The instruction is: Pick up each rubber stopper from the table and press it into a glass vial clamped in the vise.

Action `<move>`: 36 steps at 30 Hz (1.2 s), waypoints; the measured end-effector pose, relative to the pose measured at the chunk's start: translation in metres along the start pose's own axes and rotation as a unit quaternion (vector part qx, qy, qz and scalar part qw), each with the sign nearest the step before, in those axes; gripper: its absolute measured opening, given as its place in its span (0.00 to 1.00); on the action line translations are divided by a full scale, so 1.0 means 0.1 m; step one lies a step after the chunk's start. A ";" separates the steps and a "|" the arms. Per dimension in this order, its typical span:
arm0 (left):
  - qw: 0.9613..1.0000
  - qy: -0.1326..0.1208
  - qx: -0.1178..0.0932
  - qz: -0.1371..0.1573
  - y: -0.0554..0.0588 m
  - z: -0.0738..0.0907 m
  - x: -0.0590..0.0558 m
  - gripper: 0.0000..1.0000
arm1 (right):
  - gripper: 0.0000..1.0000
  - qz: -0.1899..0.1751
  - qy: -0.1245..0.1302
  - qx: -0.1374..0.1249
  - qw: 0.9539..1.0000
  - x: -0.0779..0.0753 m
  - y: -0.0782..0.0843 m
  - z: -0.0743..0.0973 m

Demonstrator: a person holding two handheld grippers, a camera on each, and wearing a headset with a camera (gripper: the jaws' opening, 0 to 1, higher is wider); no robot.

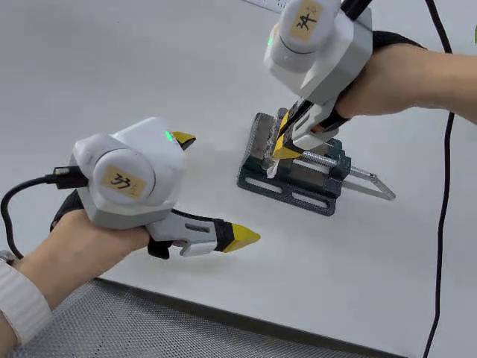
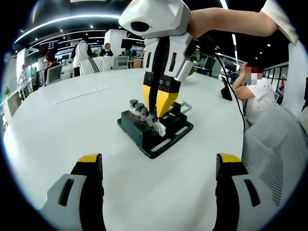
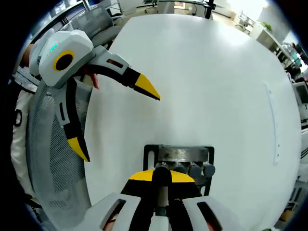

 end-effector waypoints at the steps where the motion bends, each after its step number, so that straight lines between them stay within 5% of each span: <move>1: 1.000 0.001 0.000 0.000 0.00 0.00 0.00 0.98 | 0.04 0.001 -0.001 0.003 1.000 0.00 0.00 0.00; 10: 1.000 0.005 0.001 0.003 0.02 -0.02 -0.01 0.98 | 0.04 0.007 -0.013 0.031 0.999 -0.02 -0.01 0.00; 36: 1.000 0.003 0.004 0.003 0.03 -0.01 -0.02 0.95 | 0.06 0.014 -0.013 0.025 0.999 -0.01 0.02 0.00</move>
Point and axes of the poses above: the centre of the closed fingertips' face, and the gripper's own axes: z roughly backward along the fingers, x roughly to its left, y roughly out of its underside, the point moved 1 cm from there along z, roughly backward along the fingers
